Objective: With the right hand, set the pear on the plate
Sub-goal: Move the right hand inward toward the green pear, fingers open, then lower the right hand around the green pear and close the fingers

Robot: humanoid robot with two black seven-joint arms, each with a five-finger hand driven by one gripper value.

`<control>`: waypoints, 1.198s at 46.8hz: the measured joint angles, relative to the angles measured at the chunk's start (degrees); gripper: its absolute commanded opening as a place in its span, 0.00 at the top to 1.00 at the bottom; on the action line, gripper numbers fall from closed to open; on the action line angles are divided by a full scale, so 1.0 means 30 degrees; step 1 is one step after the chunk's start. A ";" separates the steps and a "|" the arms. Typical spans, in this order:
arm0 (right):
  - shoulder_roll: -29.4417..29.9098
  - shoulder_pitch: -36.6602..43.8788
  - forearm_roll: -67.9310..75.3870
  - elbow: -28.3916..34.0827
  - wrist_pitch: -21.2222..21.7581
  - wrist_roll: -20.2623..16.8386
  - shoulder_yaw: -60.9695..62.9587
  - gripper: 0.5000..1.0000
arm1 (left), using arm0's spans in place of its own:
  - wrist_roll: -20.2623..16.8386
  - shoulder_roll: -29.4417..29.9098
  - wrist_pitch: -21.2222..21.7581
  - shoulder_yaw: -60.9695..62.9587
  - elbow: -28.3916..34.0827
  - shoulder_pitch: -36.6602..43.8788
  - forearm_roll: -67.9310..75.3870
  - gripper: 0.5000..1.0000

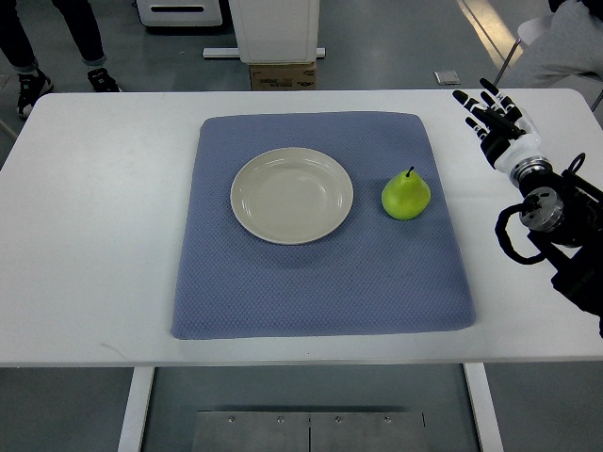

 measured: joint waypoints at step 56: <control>-0.6220 0.0464 -0.8585 0.7773 0.2655 0.3555 -0.7131 0.00 | -0.0003 0.0000 0.0004 -0.0001 0.0001 -0.0002 -0.0009 0.00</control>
